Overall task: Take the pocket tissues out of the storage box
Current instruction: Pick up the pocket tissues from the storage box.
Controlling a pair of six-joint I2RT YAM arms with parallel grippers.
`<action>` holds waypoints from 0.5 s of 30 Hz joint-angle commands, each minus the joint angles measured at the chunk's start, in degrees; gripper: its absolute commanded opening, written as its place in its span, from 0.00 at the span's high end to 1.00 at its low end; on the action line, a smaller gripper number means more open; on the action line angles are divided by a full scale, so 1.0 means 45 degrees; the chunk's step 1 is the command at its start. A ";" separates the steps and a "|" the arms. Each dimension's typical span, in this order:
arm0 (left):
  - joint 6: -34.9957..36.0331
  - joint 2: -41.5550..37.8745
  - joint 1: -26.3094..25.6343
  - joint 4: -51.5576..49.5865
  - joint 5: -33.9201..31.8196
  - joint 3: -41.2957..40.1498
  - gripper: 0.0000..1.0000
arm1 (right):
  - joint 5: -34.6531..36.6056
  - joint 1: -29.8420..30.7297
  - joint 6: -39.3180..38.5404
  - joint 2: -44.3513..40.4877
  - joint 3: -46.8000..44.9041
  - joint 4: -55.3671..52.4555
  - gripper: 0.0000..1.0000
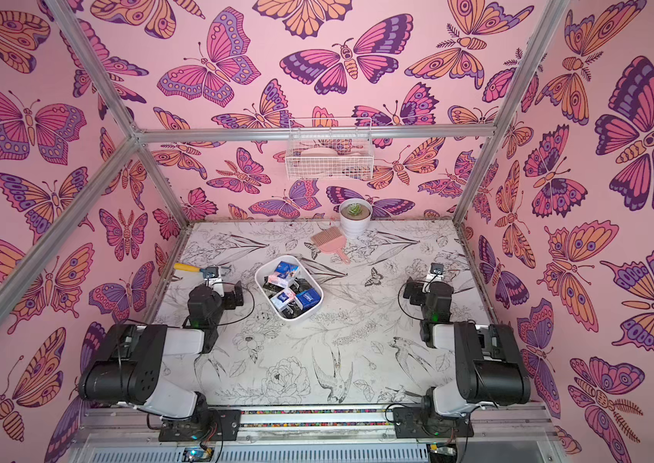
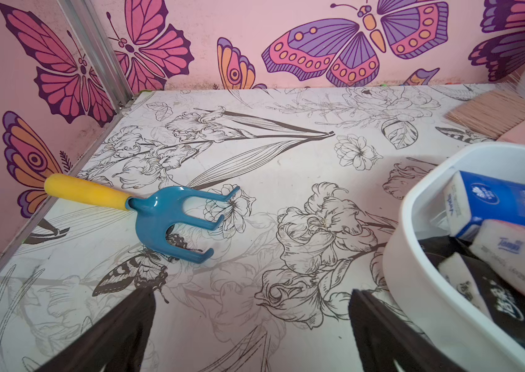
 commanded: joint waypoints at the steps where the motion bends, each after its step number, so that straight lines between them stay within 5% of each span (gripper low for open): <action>1: -0.0020 0.0043 0.0098 -0.0128 0.0275 0.0071 0.00 | 0.0093 -0.0037 0.0073 -0.0019 0.0253 -0.0253 0.01; 15: -0.0149 0.0062 0.0118 -0.0182 0.0031 0.0110 0.00 | 0.0131 -0.0037 0.0094 -0.0013 0.0253 -0.0239 0.01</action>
